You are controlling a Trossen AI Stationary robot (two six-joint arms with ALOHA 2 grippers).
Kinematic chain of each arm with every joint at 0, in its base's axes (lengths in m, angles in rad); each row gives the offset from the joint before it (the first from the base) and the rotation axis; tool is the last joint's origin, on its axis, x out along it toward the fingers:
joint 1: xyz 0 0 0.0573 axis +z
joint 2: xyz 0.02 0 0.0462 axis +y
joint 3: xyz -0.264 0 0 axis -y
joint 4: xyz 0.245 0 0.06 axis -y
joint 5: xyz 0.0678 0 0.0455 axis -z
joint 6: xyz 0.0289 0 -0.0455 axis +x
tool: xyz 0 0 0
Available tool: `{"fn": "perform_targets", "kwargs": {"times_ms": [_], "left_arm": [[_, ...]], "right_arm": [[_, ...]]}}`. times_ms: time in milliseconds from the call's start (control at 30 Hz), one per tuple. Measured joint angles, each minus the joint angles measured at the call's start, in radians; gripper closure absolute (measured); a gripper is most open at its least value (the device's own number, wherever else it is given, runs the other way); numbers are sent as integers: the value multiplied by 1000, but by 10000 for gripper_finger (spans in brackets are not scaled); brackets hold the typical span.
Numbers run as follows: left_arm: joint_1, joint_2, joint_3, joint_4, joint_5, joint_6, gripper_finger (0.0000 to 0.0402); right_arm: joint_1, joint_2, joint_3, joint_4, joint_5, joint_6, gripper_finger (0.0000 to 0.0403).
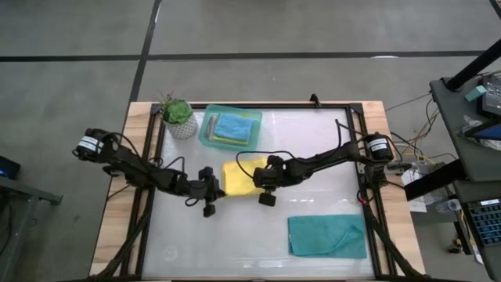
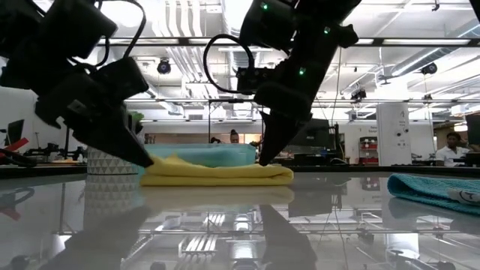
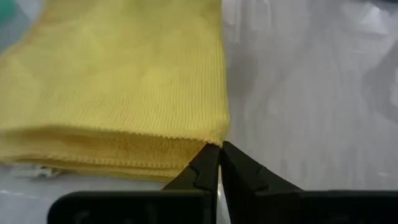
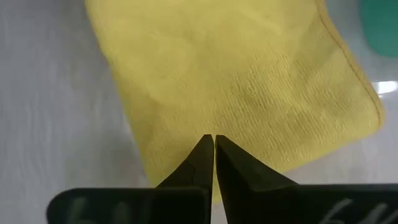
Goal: Fold microfiber towels
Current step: Fold the yellow microfiber towel
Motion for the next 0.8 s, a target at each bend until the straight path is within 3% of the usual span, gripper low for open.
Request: {"fn": "perform_targets", "kwargs": {"times_ms": [300,800], "left_arm": [[0,27,-5,-2,25,-33,392],[0,-102,-3,-201,48,-53,246]], "right_arm": [[0,1,-28,47,-4,0,394],[-3,0,-26,44,0,-39,394]]}}
